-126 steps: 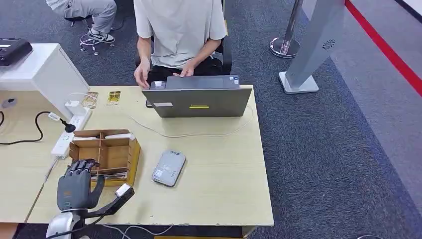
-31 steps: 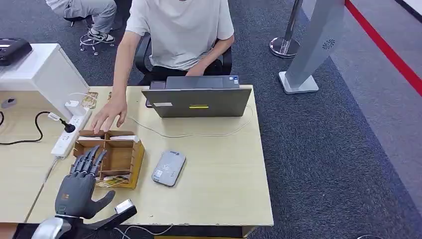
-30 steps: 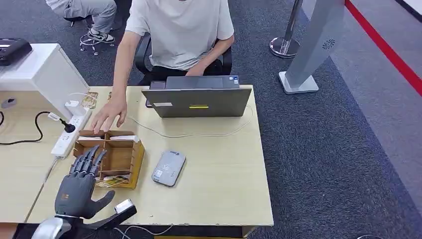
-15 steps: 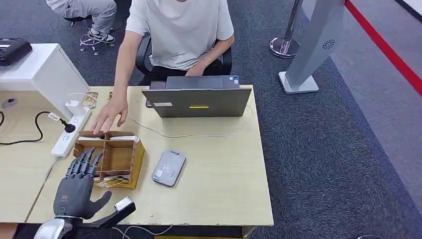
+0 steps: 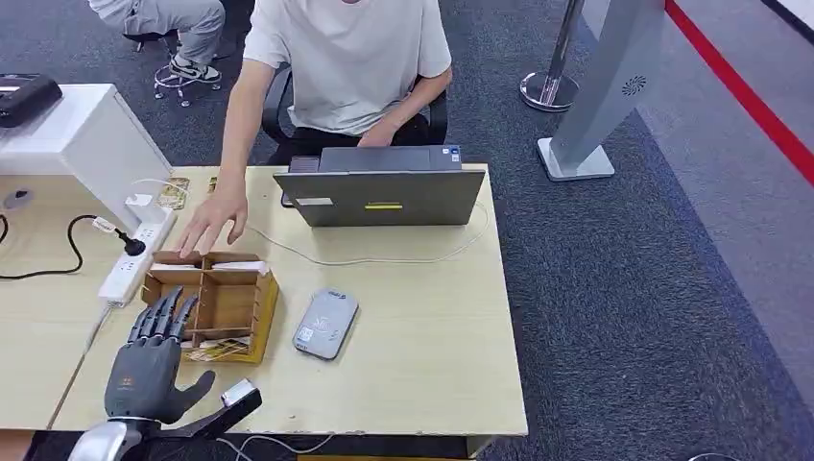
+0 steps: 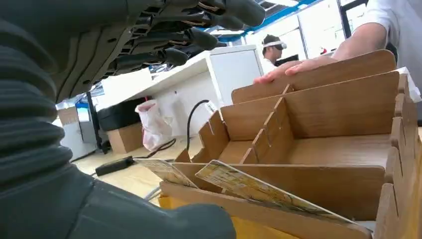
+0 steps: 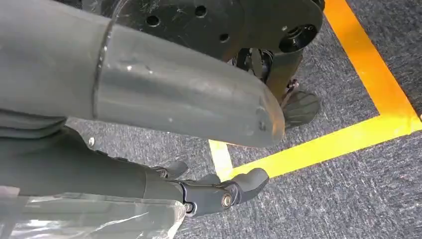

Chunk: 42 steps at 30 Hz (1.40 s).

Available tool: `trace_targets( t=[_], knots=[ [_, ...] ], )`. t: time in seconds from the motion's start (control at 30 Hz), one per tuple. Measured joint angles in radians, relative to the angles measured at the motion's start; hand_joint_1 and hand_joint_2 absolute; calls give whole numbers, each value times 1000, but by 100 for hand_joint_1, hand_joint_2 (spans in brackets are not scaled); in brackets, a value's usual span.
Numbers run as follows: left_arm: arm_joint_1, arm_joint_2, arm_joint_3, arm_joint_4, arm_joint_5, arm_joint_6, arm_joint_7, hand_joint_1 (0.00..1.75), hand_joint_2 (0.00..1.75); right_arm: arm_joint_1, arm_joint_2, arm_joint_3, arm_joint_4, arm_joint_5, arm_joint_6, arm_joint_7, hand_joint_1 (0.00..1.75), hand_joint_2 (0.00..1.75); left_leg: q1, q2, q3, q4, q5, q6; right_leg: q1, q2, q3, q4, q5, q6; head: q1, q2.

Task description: Pass the card to the sensor for recognition and then transmit it.

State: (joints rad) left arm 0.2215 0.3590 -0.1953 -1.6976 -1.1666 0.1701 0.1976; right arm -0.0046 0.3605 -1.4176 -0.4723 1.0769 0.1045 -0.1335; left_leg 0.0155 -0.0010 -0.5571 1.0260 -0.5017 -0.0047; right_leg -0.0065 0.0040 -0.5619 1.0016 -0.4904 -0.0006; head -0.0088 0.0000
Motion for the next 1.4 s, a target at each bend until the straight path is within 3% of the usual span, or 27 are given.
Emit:
trace_targets(
  t=[0.8, 0.83, 0.87, 1.4],
  knots=[
    [-58, -52, 3, 97, -10, 1, -24, 0, 175, 9, 0, 39, 0, -23, -14, 5, 0, 0, 0, 0, 0, 0, 0, 0, 0, 0, 0, 0, 0, 0, 0, 0],
    [-59, -53, 3, 100, -10, 1, -24, 14, 175, 10, 0, 42, 0, -23, -14, 5, 0, 0, 0, 0, 0, 0, 0, 0, 0, 0, 0, 0, 0, 0, 0, 0],
    [-59, -54, 3, 102, -10, 0, -24, 175, 175, 11, 0, 45, 0, -23, -14, 5, 0, 0, 0, 0, 0, 0, 0, 0, 0, 0, 0, 0, 0, 0, 0, 0],
    [-58, -52, 3, 108, 26, -24, -24, 175, 175, 24, 0, 92, 0, -82, -18, 15, 0, 0, 0, 0, 0, 0, 0, 0, 0, 0, 0, 0, 0, 0, 0, 0]
  ],
)
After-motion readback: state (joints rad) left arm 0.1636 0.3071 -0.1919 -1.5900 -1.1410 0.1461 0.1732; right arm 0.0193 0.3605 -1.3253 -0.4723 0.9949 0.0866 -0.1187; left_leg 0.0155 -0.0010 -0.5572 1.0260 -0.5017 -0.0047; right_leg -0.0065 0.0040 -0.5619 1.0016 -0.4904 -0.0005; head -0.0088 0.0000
